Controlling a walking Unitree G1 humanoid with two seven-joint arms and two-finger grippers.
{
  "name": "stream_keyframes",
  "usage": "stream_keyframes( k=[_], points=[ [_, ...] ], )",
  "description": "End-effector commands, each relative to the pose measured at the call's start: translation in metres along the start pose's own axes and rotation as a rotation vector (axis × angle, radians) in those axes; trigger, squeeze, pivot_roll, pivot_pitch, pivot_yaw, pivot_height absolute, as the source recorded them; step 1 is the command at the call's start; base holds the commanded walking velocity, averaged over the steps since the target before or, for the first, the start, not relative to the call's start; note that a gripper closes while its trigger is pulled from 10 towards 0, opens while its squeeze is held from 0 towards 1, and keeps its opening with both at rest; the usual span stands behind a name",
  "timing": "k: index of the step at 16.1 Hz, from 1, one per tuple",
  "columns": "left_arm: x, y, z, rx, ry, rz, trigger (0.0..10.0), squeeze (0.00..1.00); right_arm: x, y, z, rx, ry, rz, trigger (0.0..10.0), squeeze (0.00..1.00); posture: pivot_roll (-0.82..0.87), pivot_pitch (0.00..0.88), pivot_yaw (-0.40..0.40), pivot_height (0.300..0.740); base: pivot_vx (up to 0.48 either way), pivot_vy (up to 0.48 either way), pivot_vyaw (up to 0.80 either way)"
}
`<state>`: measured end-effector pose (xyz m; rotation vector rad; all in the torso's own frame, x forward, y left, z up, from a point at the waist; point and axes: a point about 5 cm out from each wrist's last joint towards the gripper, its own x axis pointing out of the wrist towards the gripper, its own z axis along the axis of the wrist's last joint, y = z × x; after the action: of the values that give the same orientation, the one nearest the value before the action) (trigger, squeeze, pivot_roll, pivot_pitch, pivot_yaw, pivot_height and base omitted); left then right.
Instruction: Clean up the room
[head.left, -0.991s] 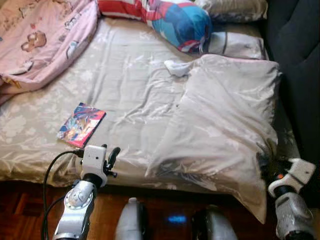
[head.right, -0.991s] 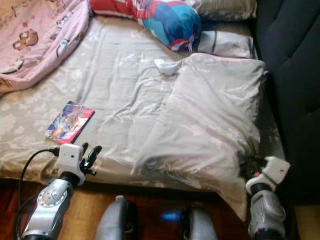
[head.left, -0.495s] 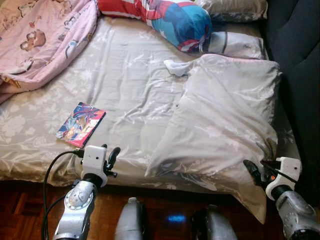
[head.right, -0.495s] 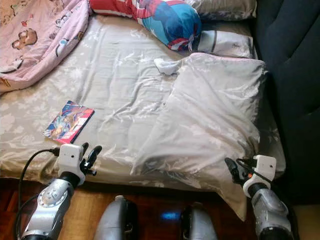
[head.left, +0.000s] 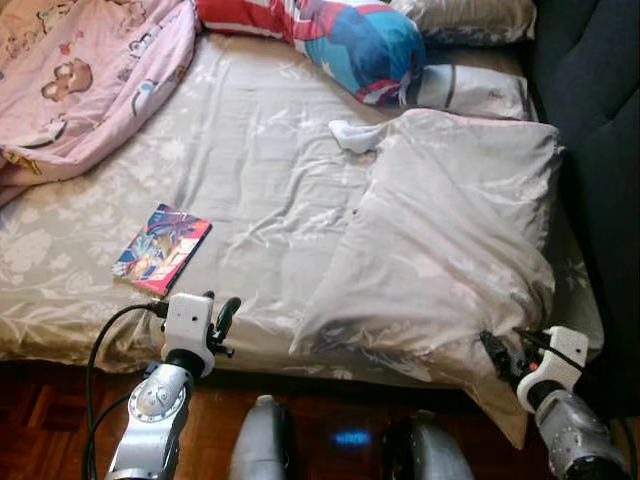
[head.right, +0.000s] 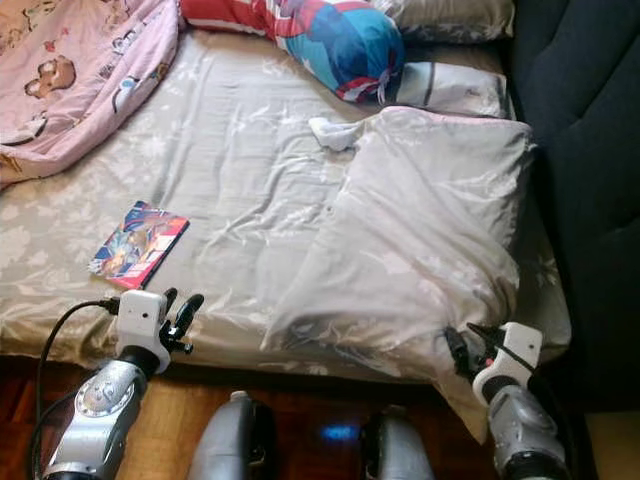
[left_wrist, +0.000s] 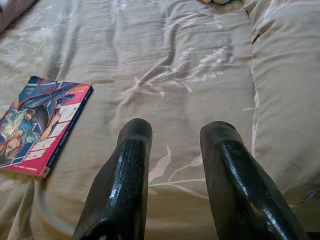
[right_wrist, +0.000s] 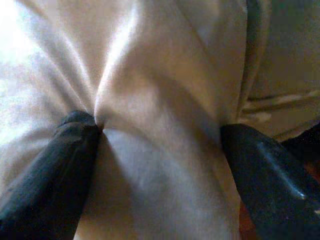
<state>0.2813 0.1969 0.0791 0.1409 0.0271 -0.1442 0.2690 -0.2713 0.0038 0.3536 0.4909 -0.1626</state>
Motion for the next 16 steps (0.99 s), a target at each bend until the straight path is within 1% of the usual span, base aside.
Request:
stream_keyframes(
  k=[1,2,3,4,8,12,16],
  points=[
    [-0.007,0.002,-0.009,0.004,0.036,0.001,10.0,0.00,-0.008,-0.003,-0.036,0.045,0.131,-0.027,10.0,0.00,0.15,0.296,0.061,0.660,0.000,0.000,0.00],
    [-0.008,0.002,-0.009,0.004,0.037,0.004,10.0,0.00,-0.007,0.000,-0.040,0.062,0.139,-0.017,10.0,0.00,0.15,0.296,0.061,0.660,0.000,0.000,0.00],
    [-0.008,0.002,-0.009,0.005,0.037,0.004,10.0,0.00,-0.006,0.006,-0.042,0.038,0.130,0.004,3.5,0.00,0.15,0.296,0.062,0.660,0.000,0.000,0.00],
    [-0.010,0.002,-0.010,0.006,0.038,0.004,10.0,0.00,-0.006,0.010,-0.047,0.036,0.149,0.017,0.0,0.00,0.16,0.296,0.064,0.660,0.000,0.000,0.00],
    [-0.013,0.006,-0.011,0.014,0.044,0.009,10.0,0.00,-0.006,0.017,-0.059,0.059,0.187,0.010,0.0,0.00,0.17,0.299,0.070,0.660,0.000,0.000,0.00],
    [-0.014,0.010,-0.010,0.022,0.049,0.013,10.0,0.00,-0.008,0.015,-0.062,0.067,0.185,-0.031,0.0,0.00,0.17,0.299,0.076,0.660,0.000,0.000,0.00],
    [-0.015,0.012,-0.010,0.028,0.053,0.015,10.0,0.00,-0.008,0.008,-0.059,0.059,0.163,-0.090,0.0,0.00,0.17,0.299,0.079,0.660,0.000,0.000,0.00]
  ],
)
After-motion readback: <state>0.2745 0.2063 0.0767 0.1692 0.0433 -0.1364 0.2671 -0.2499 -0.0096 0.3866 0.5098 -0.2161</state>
